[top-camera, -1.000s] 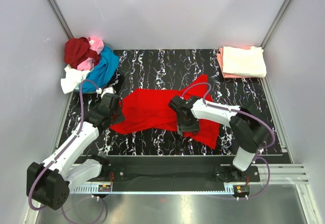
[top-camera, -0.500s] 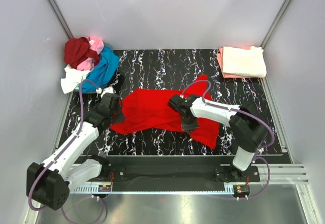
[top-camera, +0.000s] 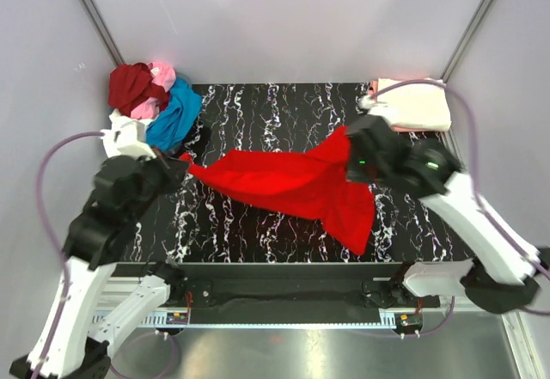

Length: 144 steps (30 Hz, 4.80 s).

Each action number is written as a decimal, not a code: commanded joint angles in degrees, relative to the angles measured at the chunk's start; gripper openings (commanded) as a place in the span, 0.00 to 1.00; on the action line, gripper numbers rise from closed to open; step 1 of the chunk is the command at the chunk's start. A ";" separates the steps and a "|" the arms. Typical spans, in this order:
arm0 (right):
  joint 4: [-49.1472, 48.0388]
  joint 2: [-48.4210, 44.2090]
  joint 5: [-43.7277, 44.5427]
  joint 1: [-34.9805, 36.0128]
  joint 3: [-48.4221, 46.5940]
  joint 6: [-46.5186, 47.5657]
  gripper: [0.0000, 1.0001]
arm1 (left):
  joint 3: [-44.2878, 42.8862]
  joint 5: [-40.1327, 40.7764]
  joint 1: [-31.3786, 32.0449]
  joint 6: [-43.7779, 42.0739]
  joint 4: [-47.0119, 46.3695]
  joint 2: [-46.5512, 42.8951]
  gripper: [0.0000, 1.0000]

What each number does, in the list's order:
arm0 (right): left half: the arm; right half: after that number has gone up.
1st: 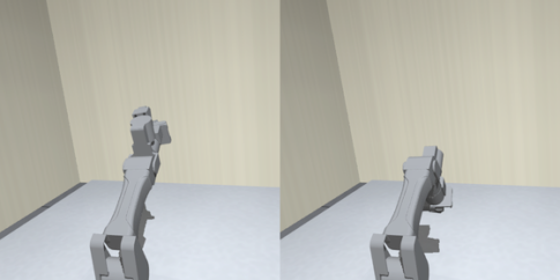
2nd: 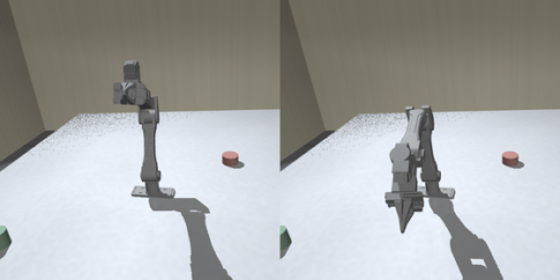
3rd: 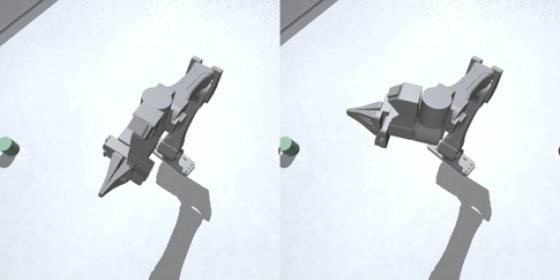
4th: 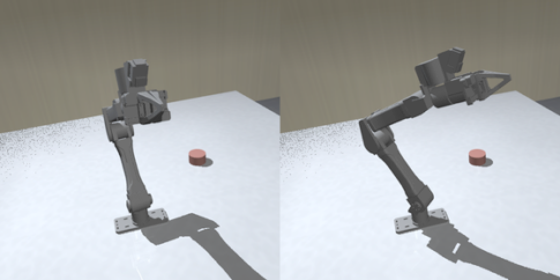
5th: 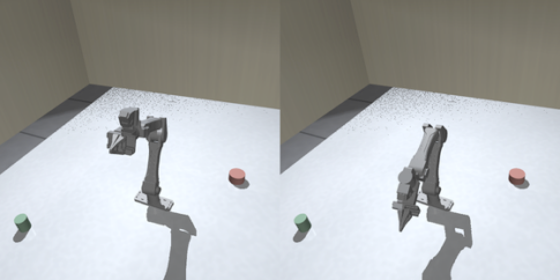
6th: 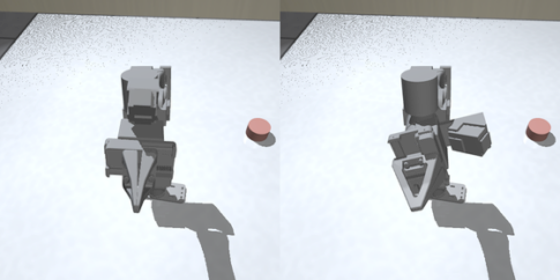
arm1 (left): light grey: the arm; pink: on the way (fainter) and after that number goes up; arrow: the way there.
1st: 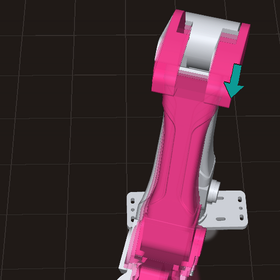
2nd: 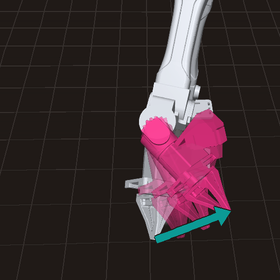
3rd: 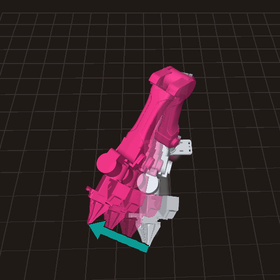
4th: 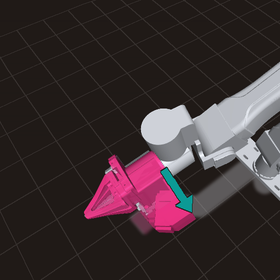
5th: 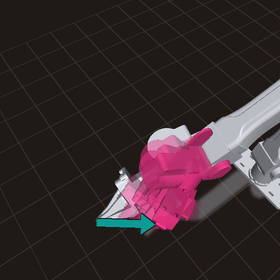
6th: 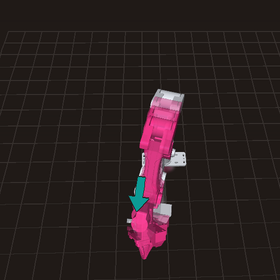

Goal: Fold and stack the t-shirts
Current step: Flatten the tshirt out

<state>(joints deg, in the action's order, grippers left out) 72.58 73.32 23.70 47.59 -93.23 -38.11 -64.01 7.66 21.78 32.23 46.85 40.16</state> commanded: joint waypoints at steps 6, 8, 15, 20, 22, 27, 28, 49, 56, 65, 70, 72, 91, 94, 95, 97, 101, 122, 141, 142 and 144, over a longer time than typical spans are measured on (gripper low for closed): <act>-1.98 -20.28 -4.70 0.04 -13.90 13.05 0.00 | -16.58 -17.57 -0.07 -10.51 -6.32 -5.26 0.00; -7.96 -23.91 -11.97 0.04 -15.04 16.13 0.00 | -19.21 -22.76 -0.07 -10.96 -10.01 -7.36 0.00; -18.34 -36.04 -25.62 0.04 -15.22 21.14 0.00 | -29.68 -26.90 -0.16 -8.33 -13.53 -8.17 0.00; -20.89 -35.35 -34.67 0.04 -22.76 24.39 0.00 | -34.24 -32.97 -0.95 -7.27 -18.80 -8.61 0.00; -22.38 -33.95 -34.61 -0.04 -25.32 26.67 0.00 | -35.65 -32.19 -1.21 -7.88 -18.64 -8.26 0.00; -18.00 -24.13 -20.92 -0.04 -36.75 33.26 0.00 | -36.81 -27.36 -1.39 -12.18 -14.86 -5.36 0.00; -17.21 -22.71 -19.33 0.04 -37.37 35.45 0.00 | -36.37 -26.48 -1.39 -12.71 -13.99 -4.92 0.00; -16.51 50.79 -18.34 -30.10 -52.14 30.83 1.00 | -39.23 3.60 -9.92 -10.96 5.31 57.15 0.98; -28.54 31.12 -21.50 -29.75 -21.35 27.04 1.00 | -27.76 3.76 -10.00 -9.20 2.89 42.47 0.99; -30.21 9.31 -27.83 -29.75 14.01 9.12 1.00 | 0.88 0.96 -10.00 -4.55 -0.70 19.88 0.99; -30.39 5.08 -29.33 -29.75 23.87 5.68 1.00 | 16.25 -2.73 -10.00 -1.91 -1.85 12.32 0.99; -30.04 6.30 -29.07 -29.75 25.99 5.50 1.00 | 18.12 -0.48 -7.91 -0.25 -1.76 10.03 0.99; -18.98 50.67 -29.24 -34.85 -7.00 15.34 0.99 | 16.90 -1.24 -8.15 2.49 -14.40 37.34 0.99; -15.19 62.07 -30.37 -36.60 -17.19 15.87 0.96 | 14.97 -1.77 -10.43 1.35 -15.91 44.36 0.99; -14.23 62.12 -30.91 -37.13 -20.12 15.78 0.96 | 14.36 -1.95 -11.05 1.35 -16.17 44.39 0.99; -10.28 69.39 -30.83 -38.19 -30.36 15.69 0.93 | 12.77 -3.00 -12.63 0.30 -17.31 47.54 0.99; -3.85 80.65 -29.42 -39.33 -47.98 15.43 0.92 | 9.44 -3.88 -14.83 -1.11 -18.28 52.02 0.99; -4.91 60.91 -26.17 -40.48 -49.17 17.63 1.00 | 11.53 -2.57 -16.07 2.22 -6.08 25.60 0.99; -27.84 -6.77 -32.32 -15.25 37.13 -5.83 1.00 | 29.54 -4.84 -25.56 19.27 0.88 9.32 0.87; -27.75 -9.14 -32.40 -15.25 38.37 -6.01 1.00 | 30.60 -5.37 -25.56 19.80 -0.08 9.58 0.86; -27.49 -11.35 -32.14 -15.16 41.01 -6.71 1.00 | 32.98 -5.20 -25.56 20.68 -2.19 10.02 0.82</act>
<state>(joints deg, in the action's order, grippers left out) 49.60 66.96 -8.29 31.81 -53.95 -40.71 -33.74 2.68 -3.46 49.17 47.29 50.04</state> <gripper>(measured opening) 0.994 0.842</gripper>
